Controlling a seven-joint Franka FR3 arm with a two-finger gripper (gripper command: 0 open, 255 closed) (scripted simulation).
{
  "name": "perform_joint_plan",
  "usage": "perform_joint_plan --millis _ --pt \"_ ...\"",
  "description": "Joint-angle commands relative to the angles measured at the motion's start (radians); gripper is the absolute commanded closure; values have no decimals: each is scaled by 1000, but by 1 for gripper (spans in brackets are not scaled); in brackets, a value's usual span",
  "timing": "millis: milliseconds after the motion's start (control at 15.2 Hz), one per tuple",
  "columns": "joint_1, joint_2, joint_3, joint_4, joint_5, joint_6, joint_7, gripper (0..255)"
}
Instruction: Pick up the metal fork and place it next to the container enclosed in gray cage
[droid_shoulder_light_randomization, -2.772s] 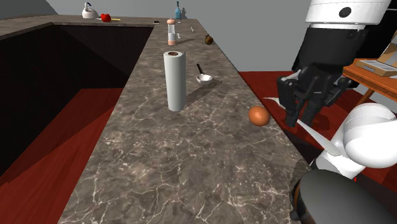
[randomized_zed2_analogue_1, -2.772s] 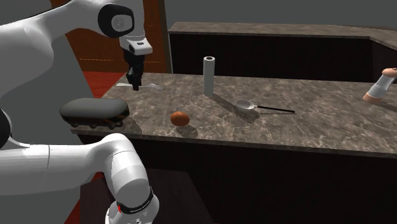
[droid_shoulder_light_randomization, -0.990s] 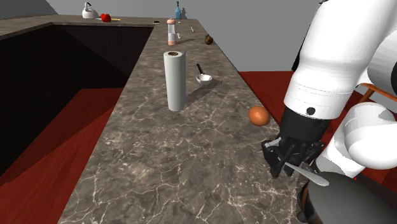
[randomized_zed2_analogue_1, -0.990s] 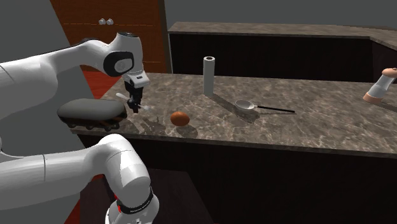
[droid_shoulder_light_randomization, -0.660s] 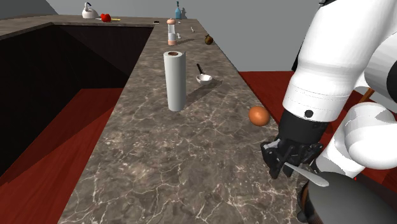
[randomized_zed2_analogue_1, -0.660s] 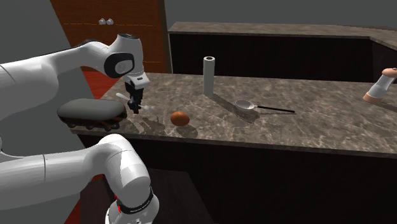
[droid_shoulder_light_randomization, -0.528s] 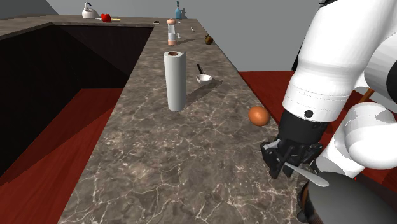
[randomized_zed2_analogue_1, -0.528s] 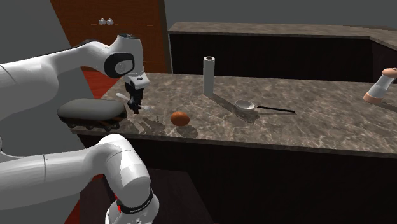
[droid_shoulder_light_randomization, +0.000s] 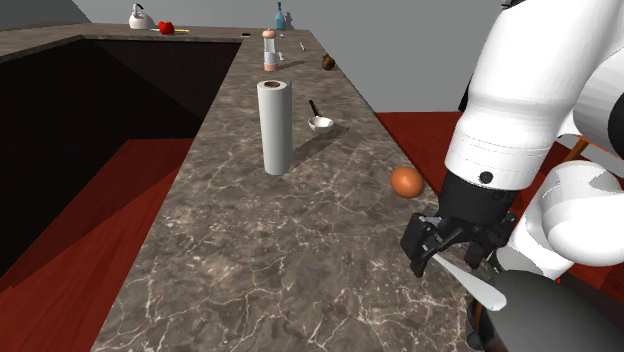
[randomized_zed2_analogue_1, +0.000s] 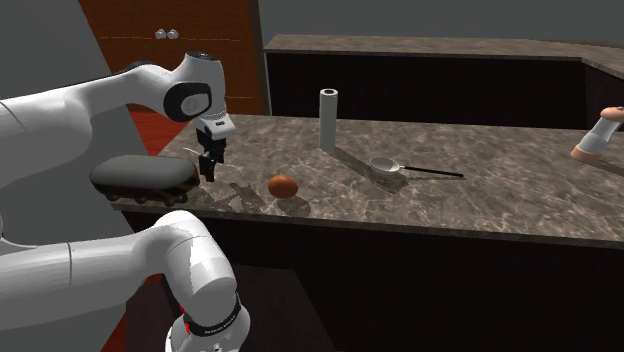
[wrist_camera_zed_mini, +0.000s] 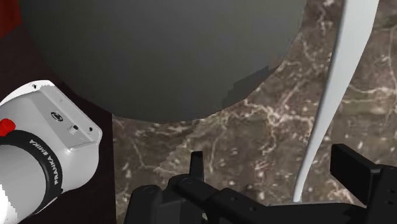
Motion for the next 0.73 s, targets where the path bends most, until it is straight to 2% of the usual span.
perform_joint_plan --millis 0,132,660 --pt "-12 7 -34 47 -32 -42 4 0" --pt "-25 18 -68 101 -65 -88 9 0" --pt "-24 18 -68 101 -65 -88 9 0"
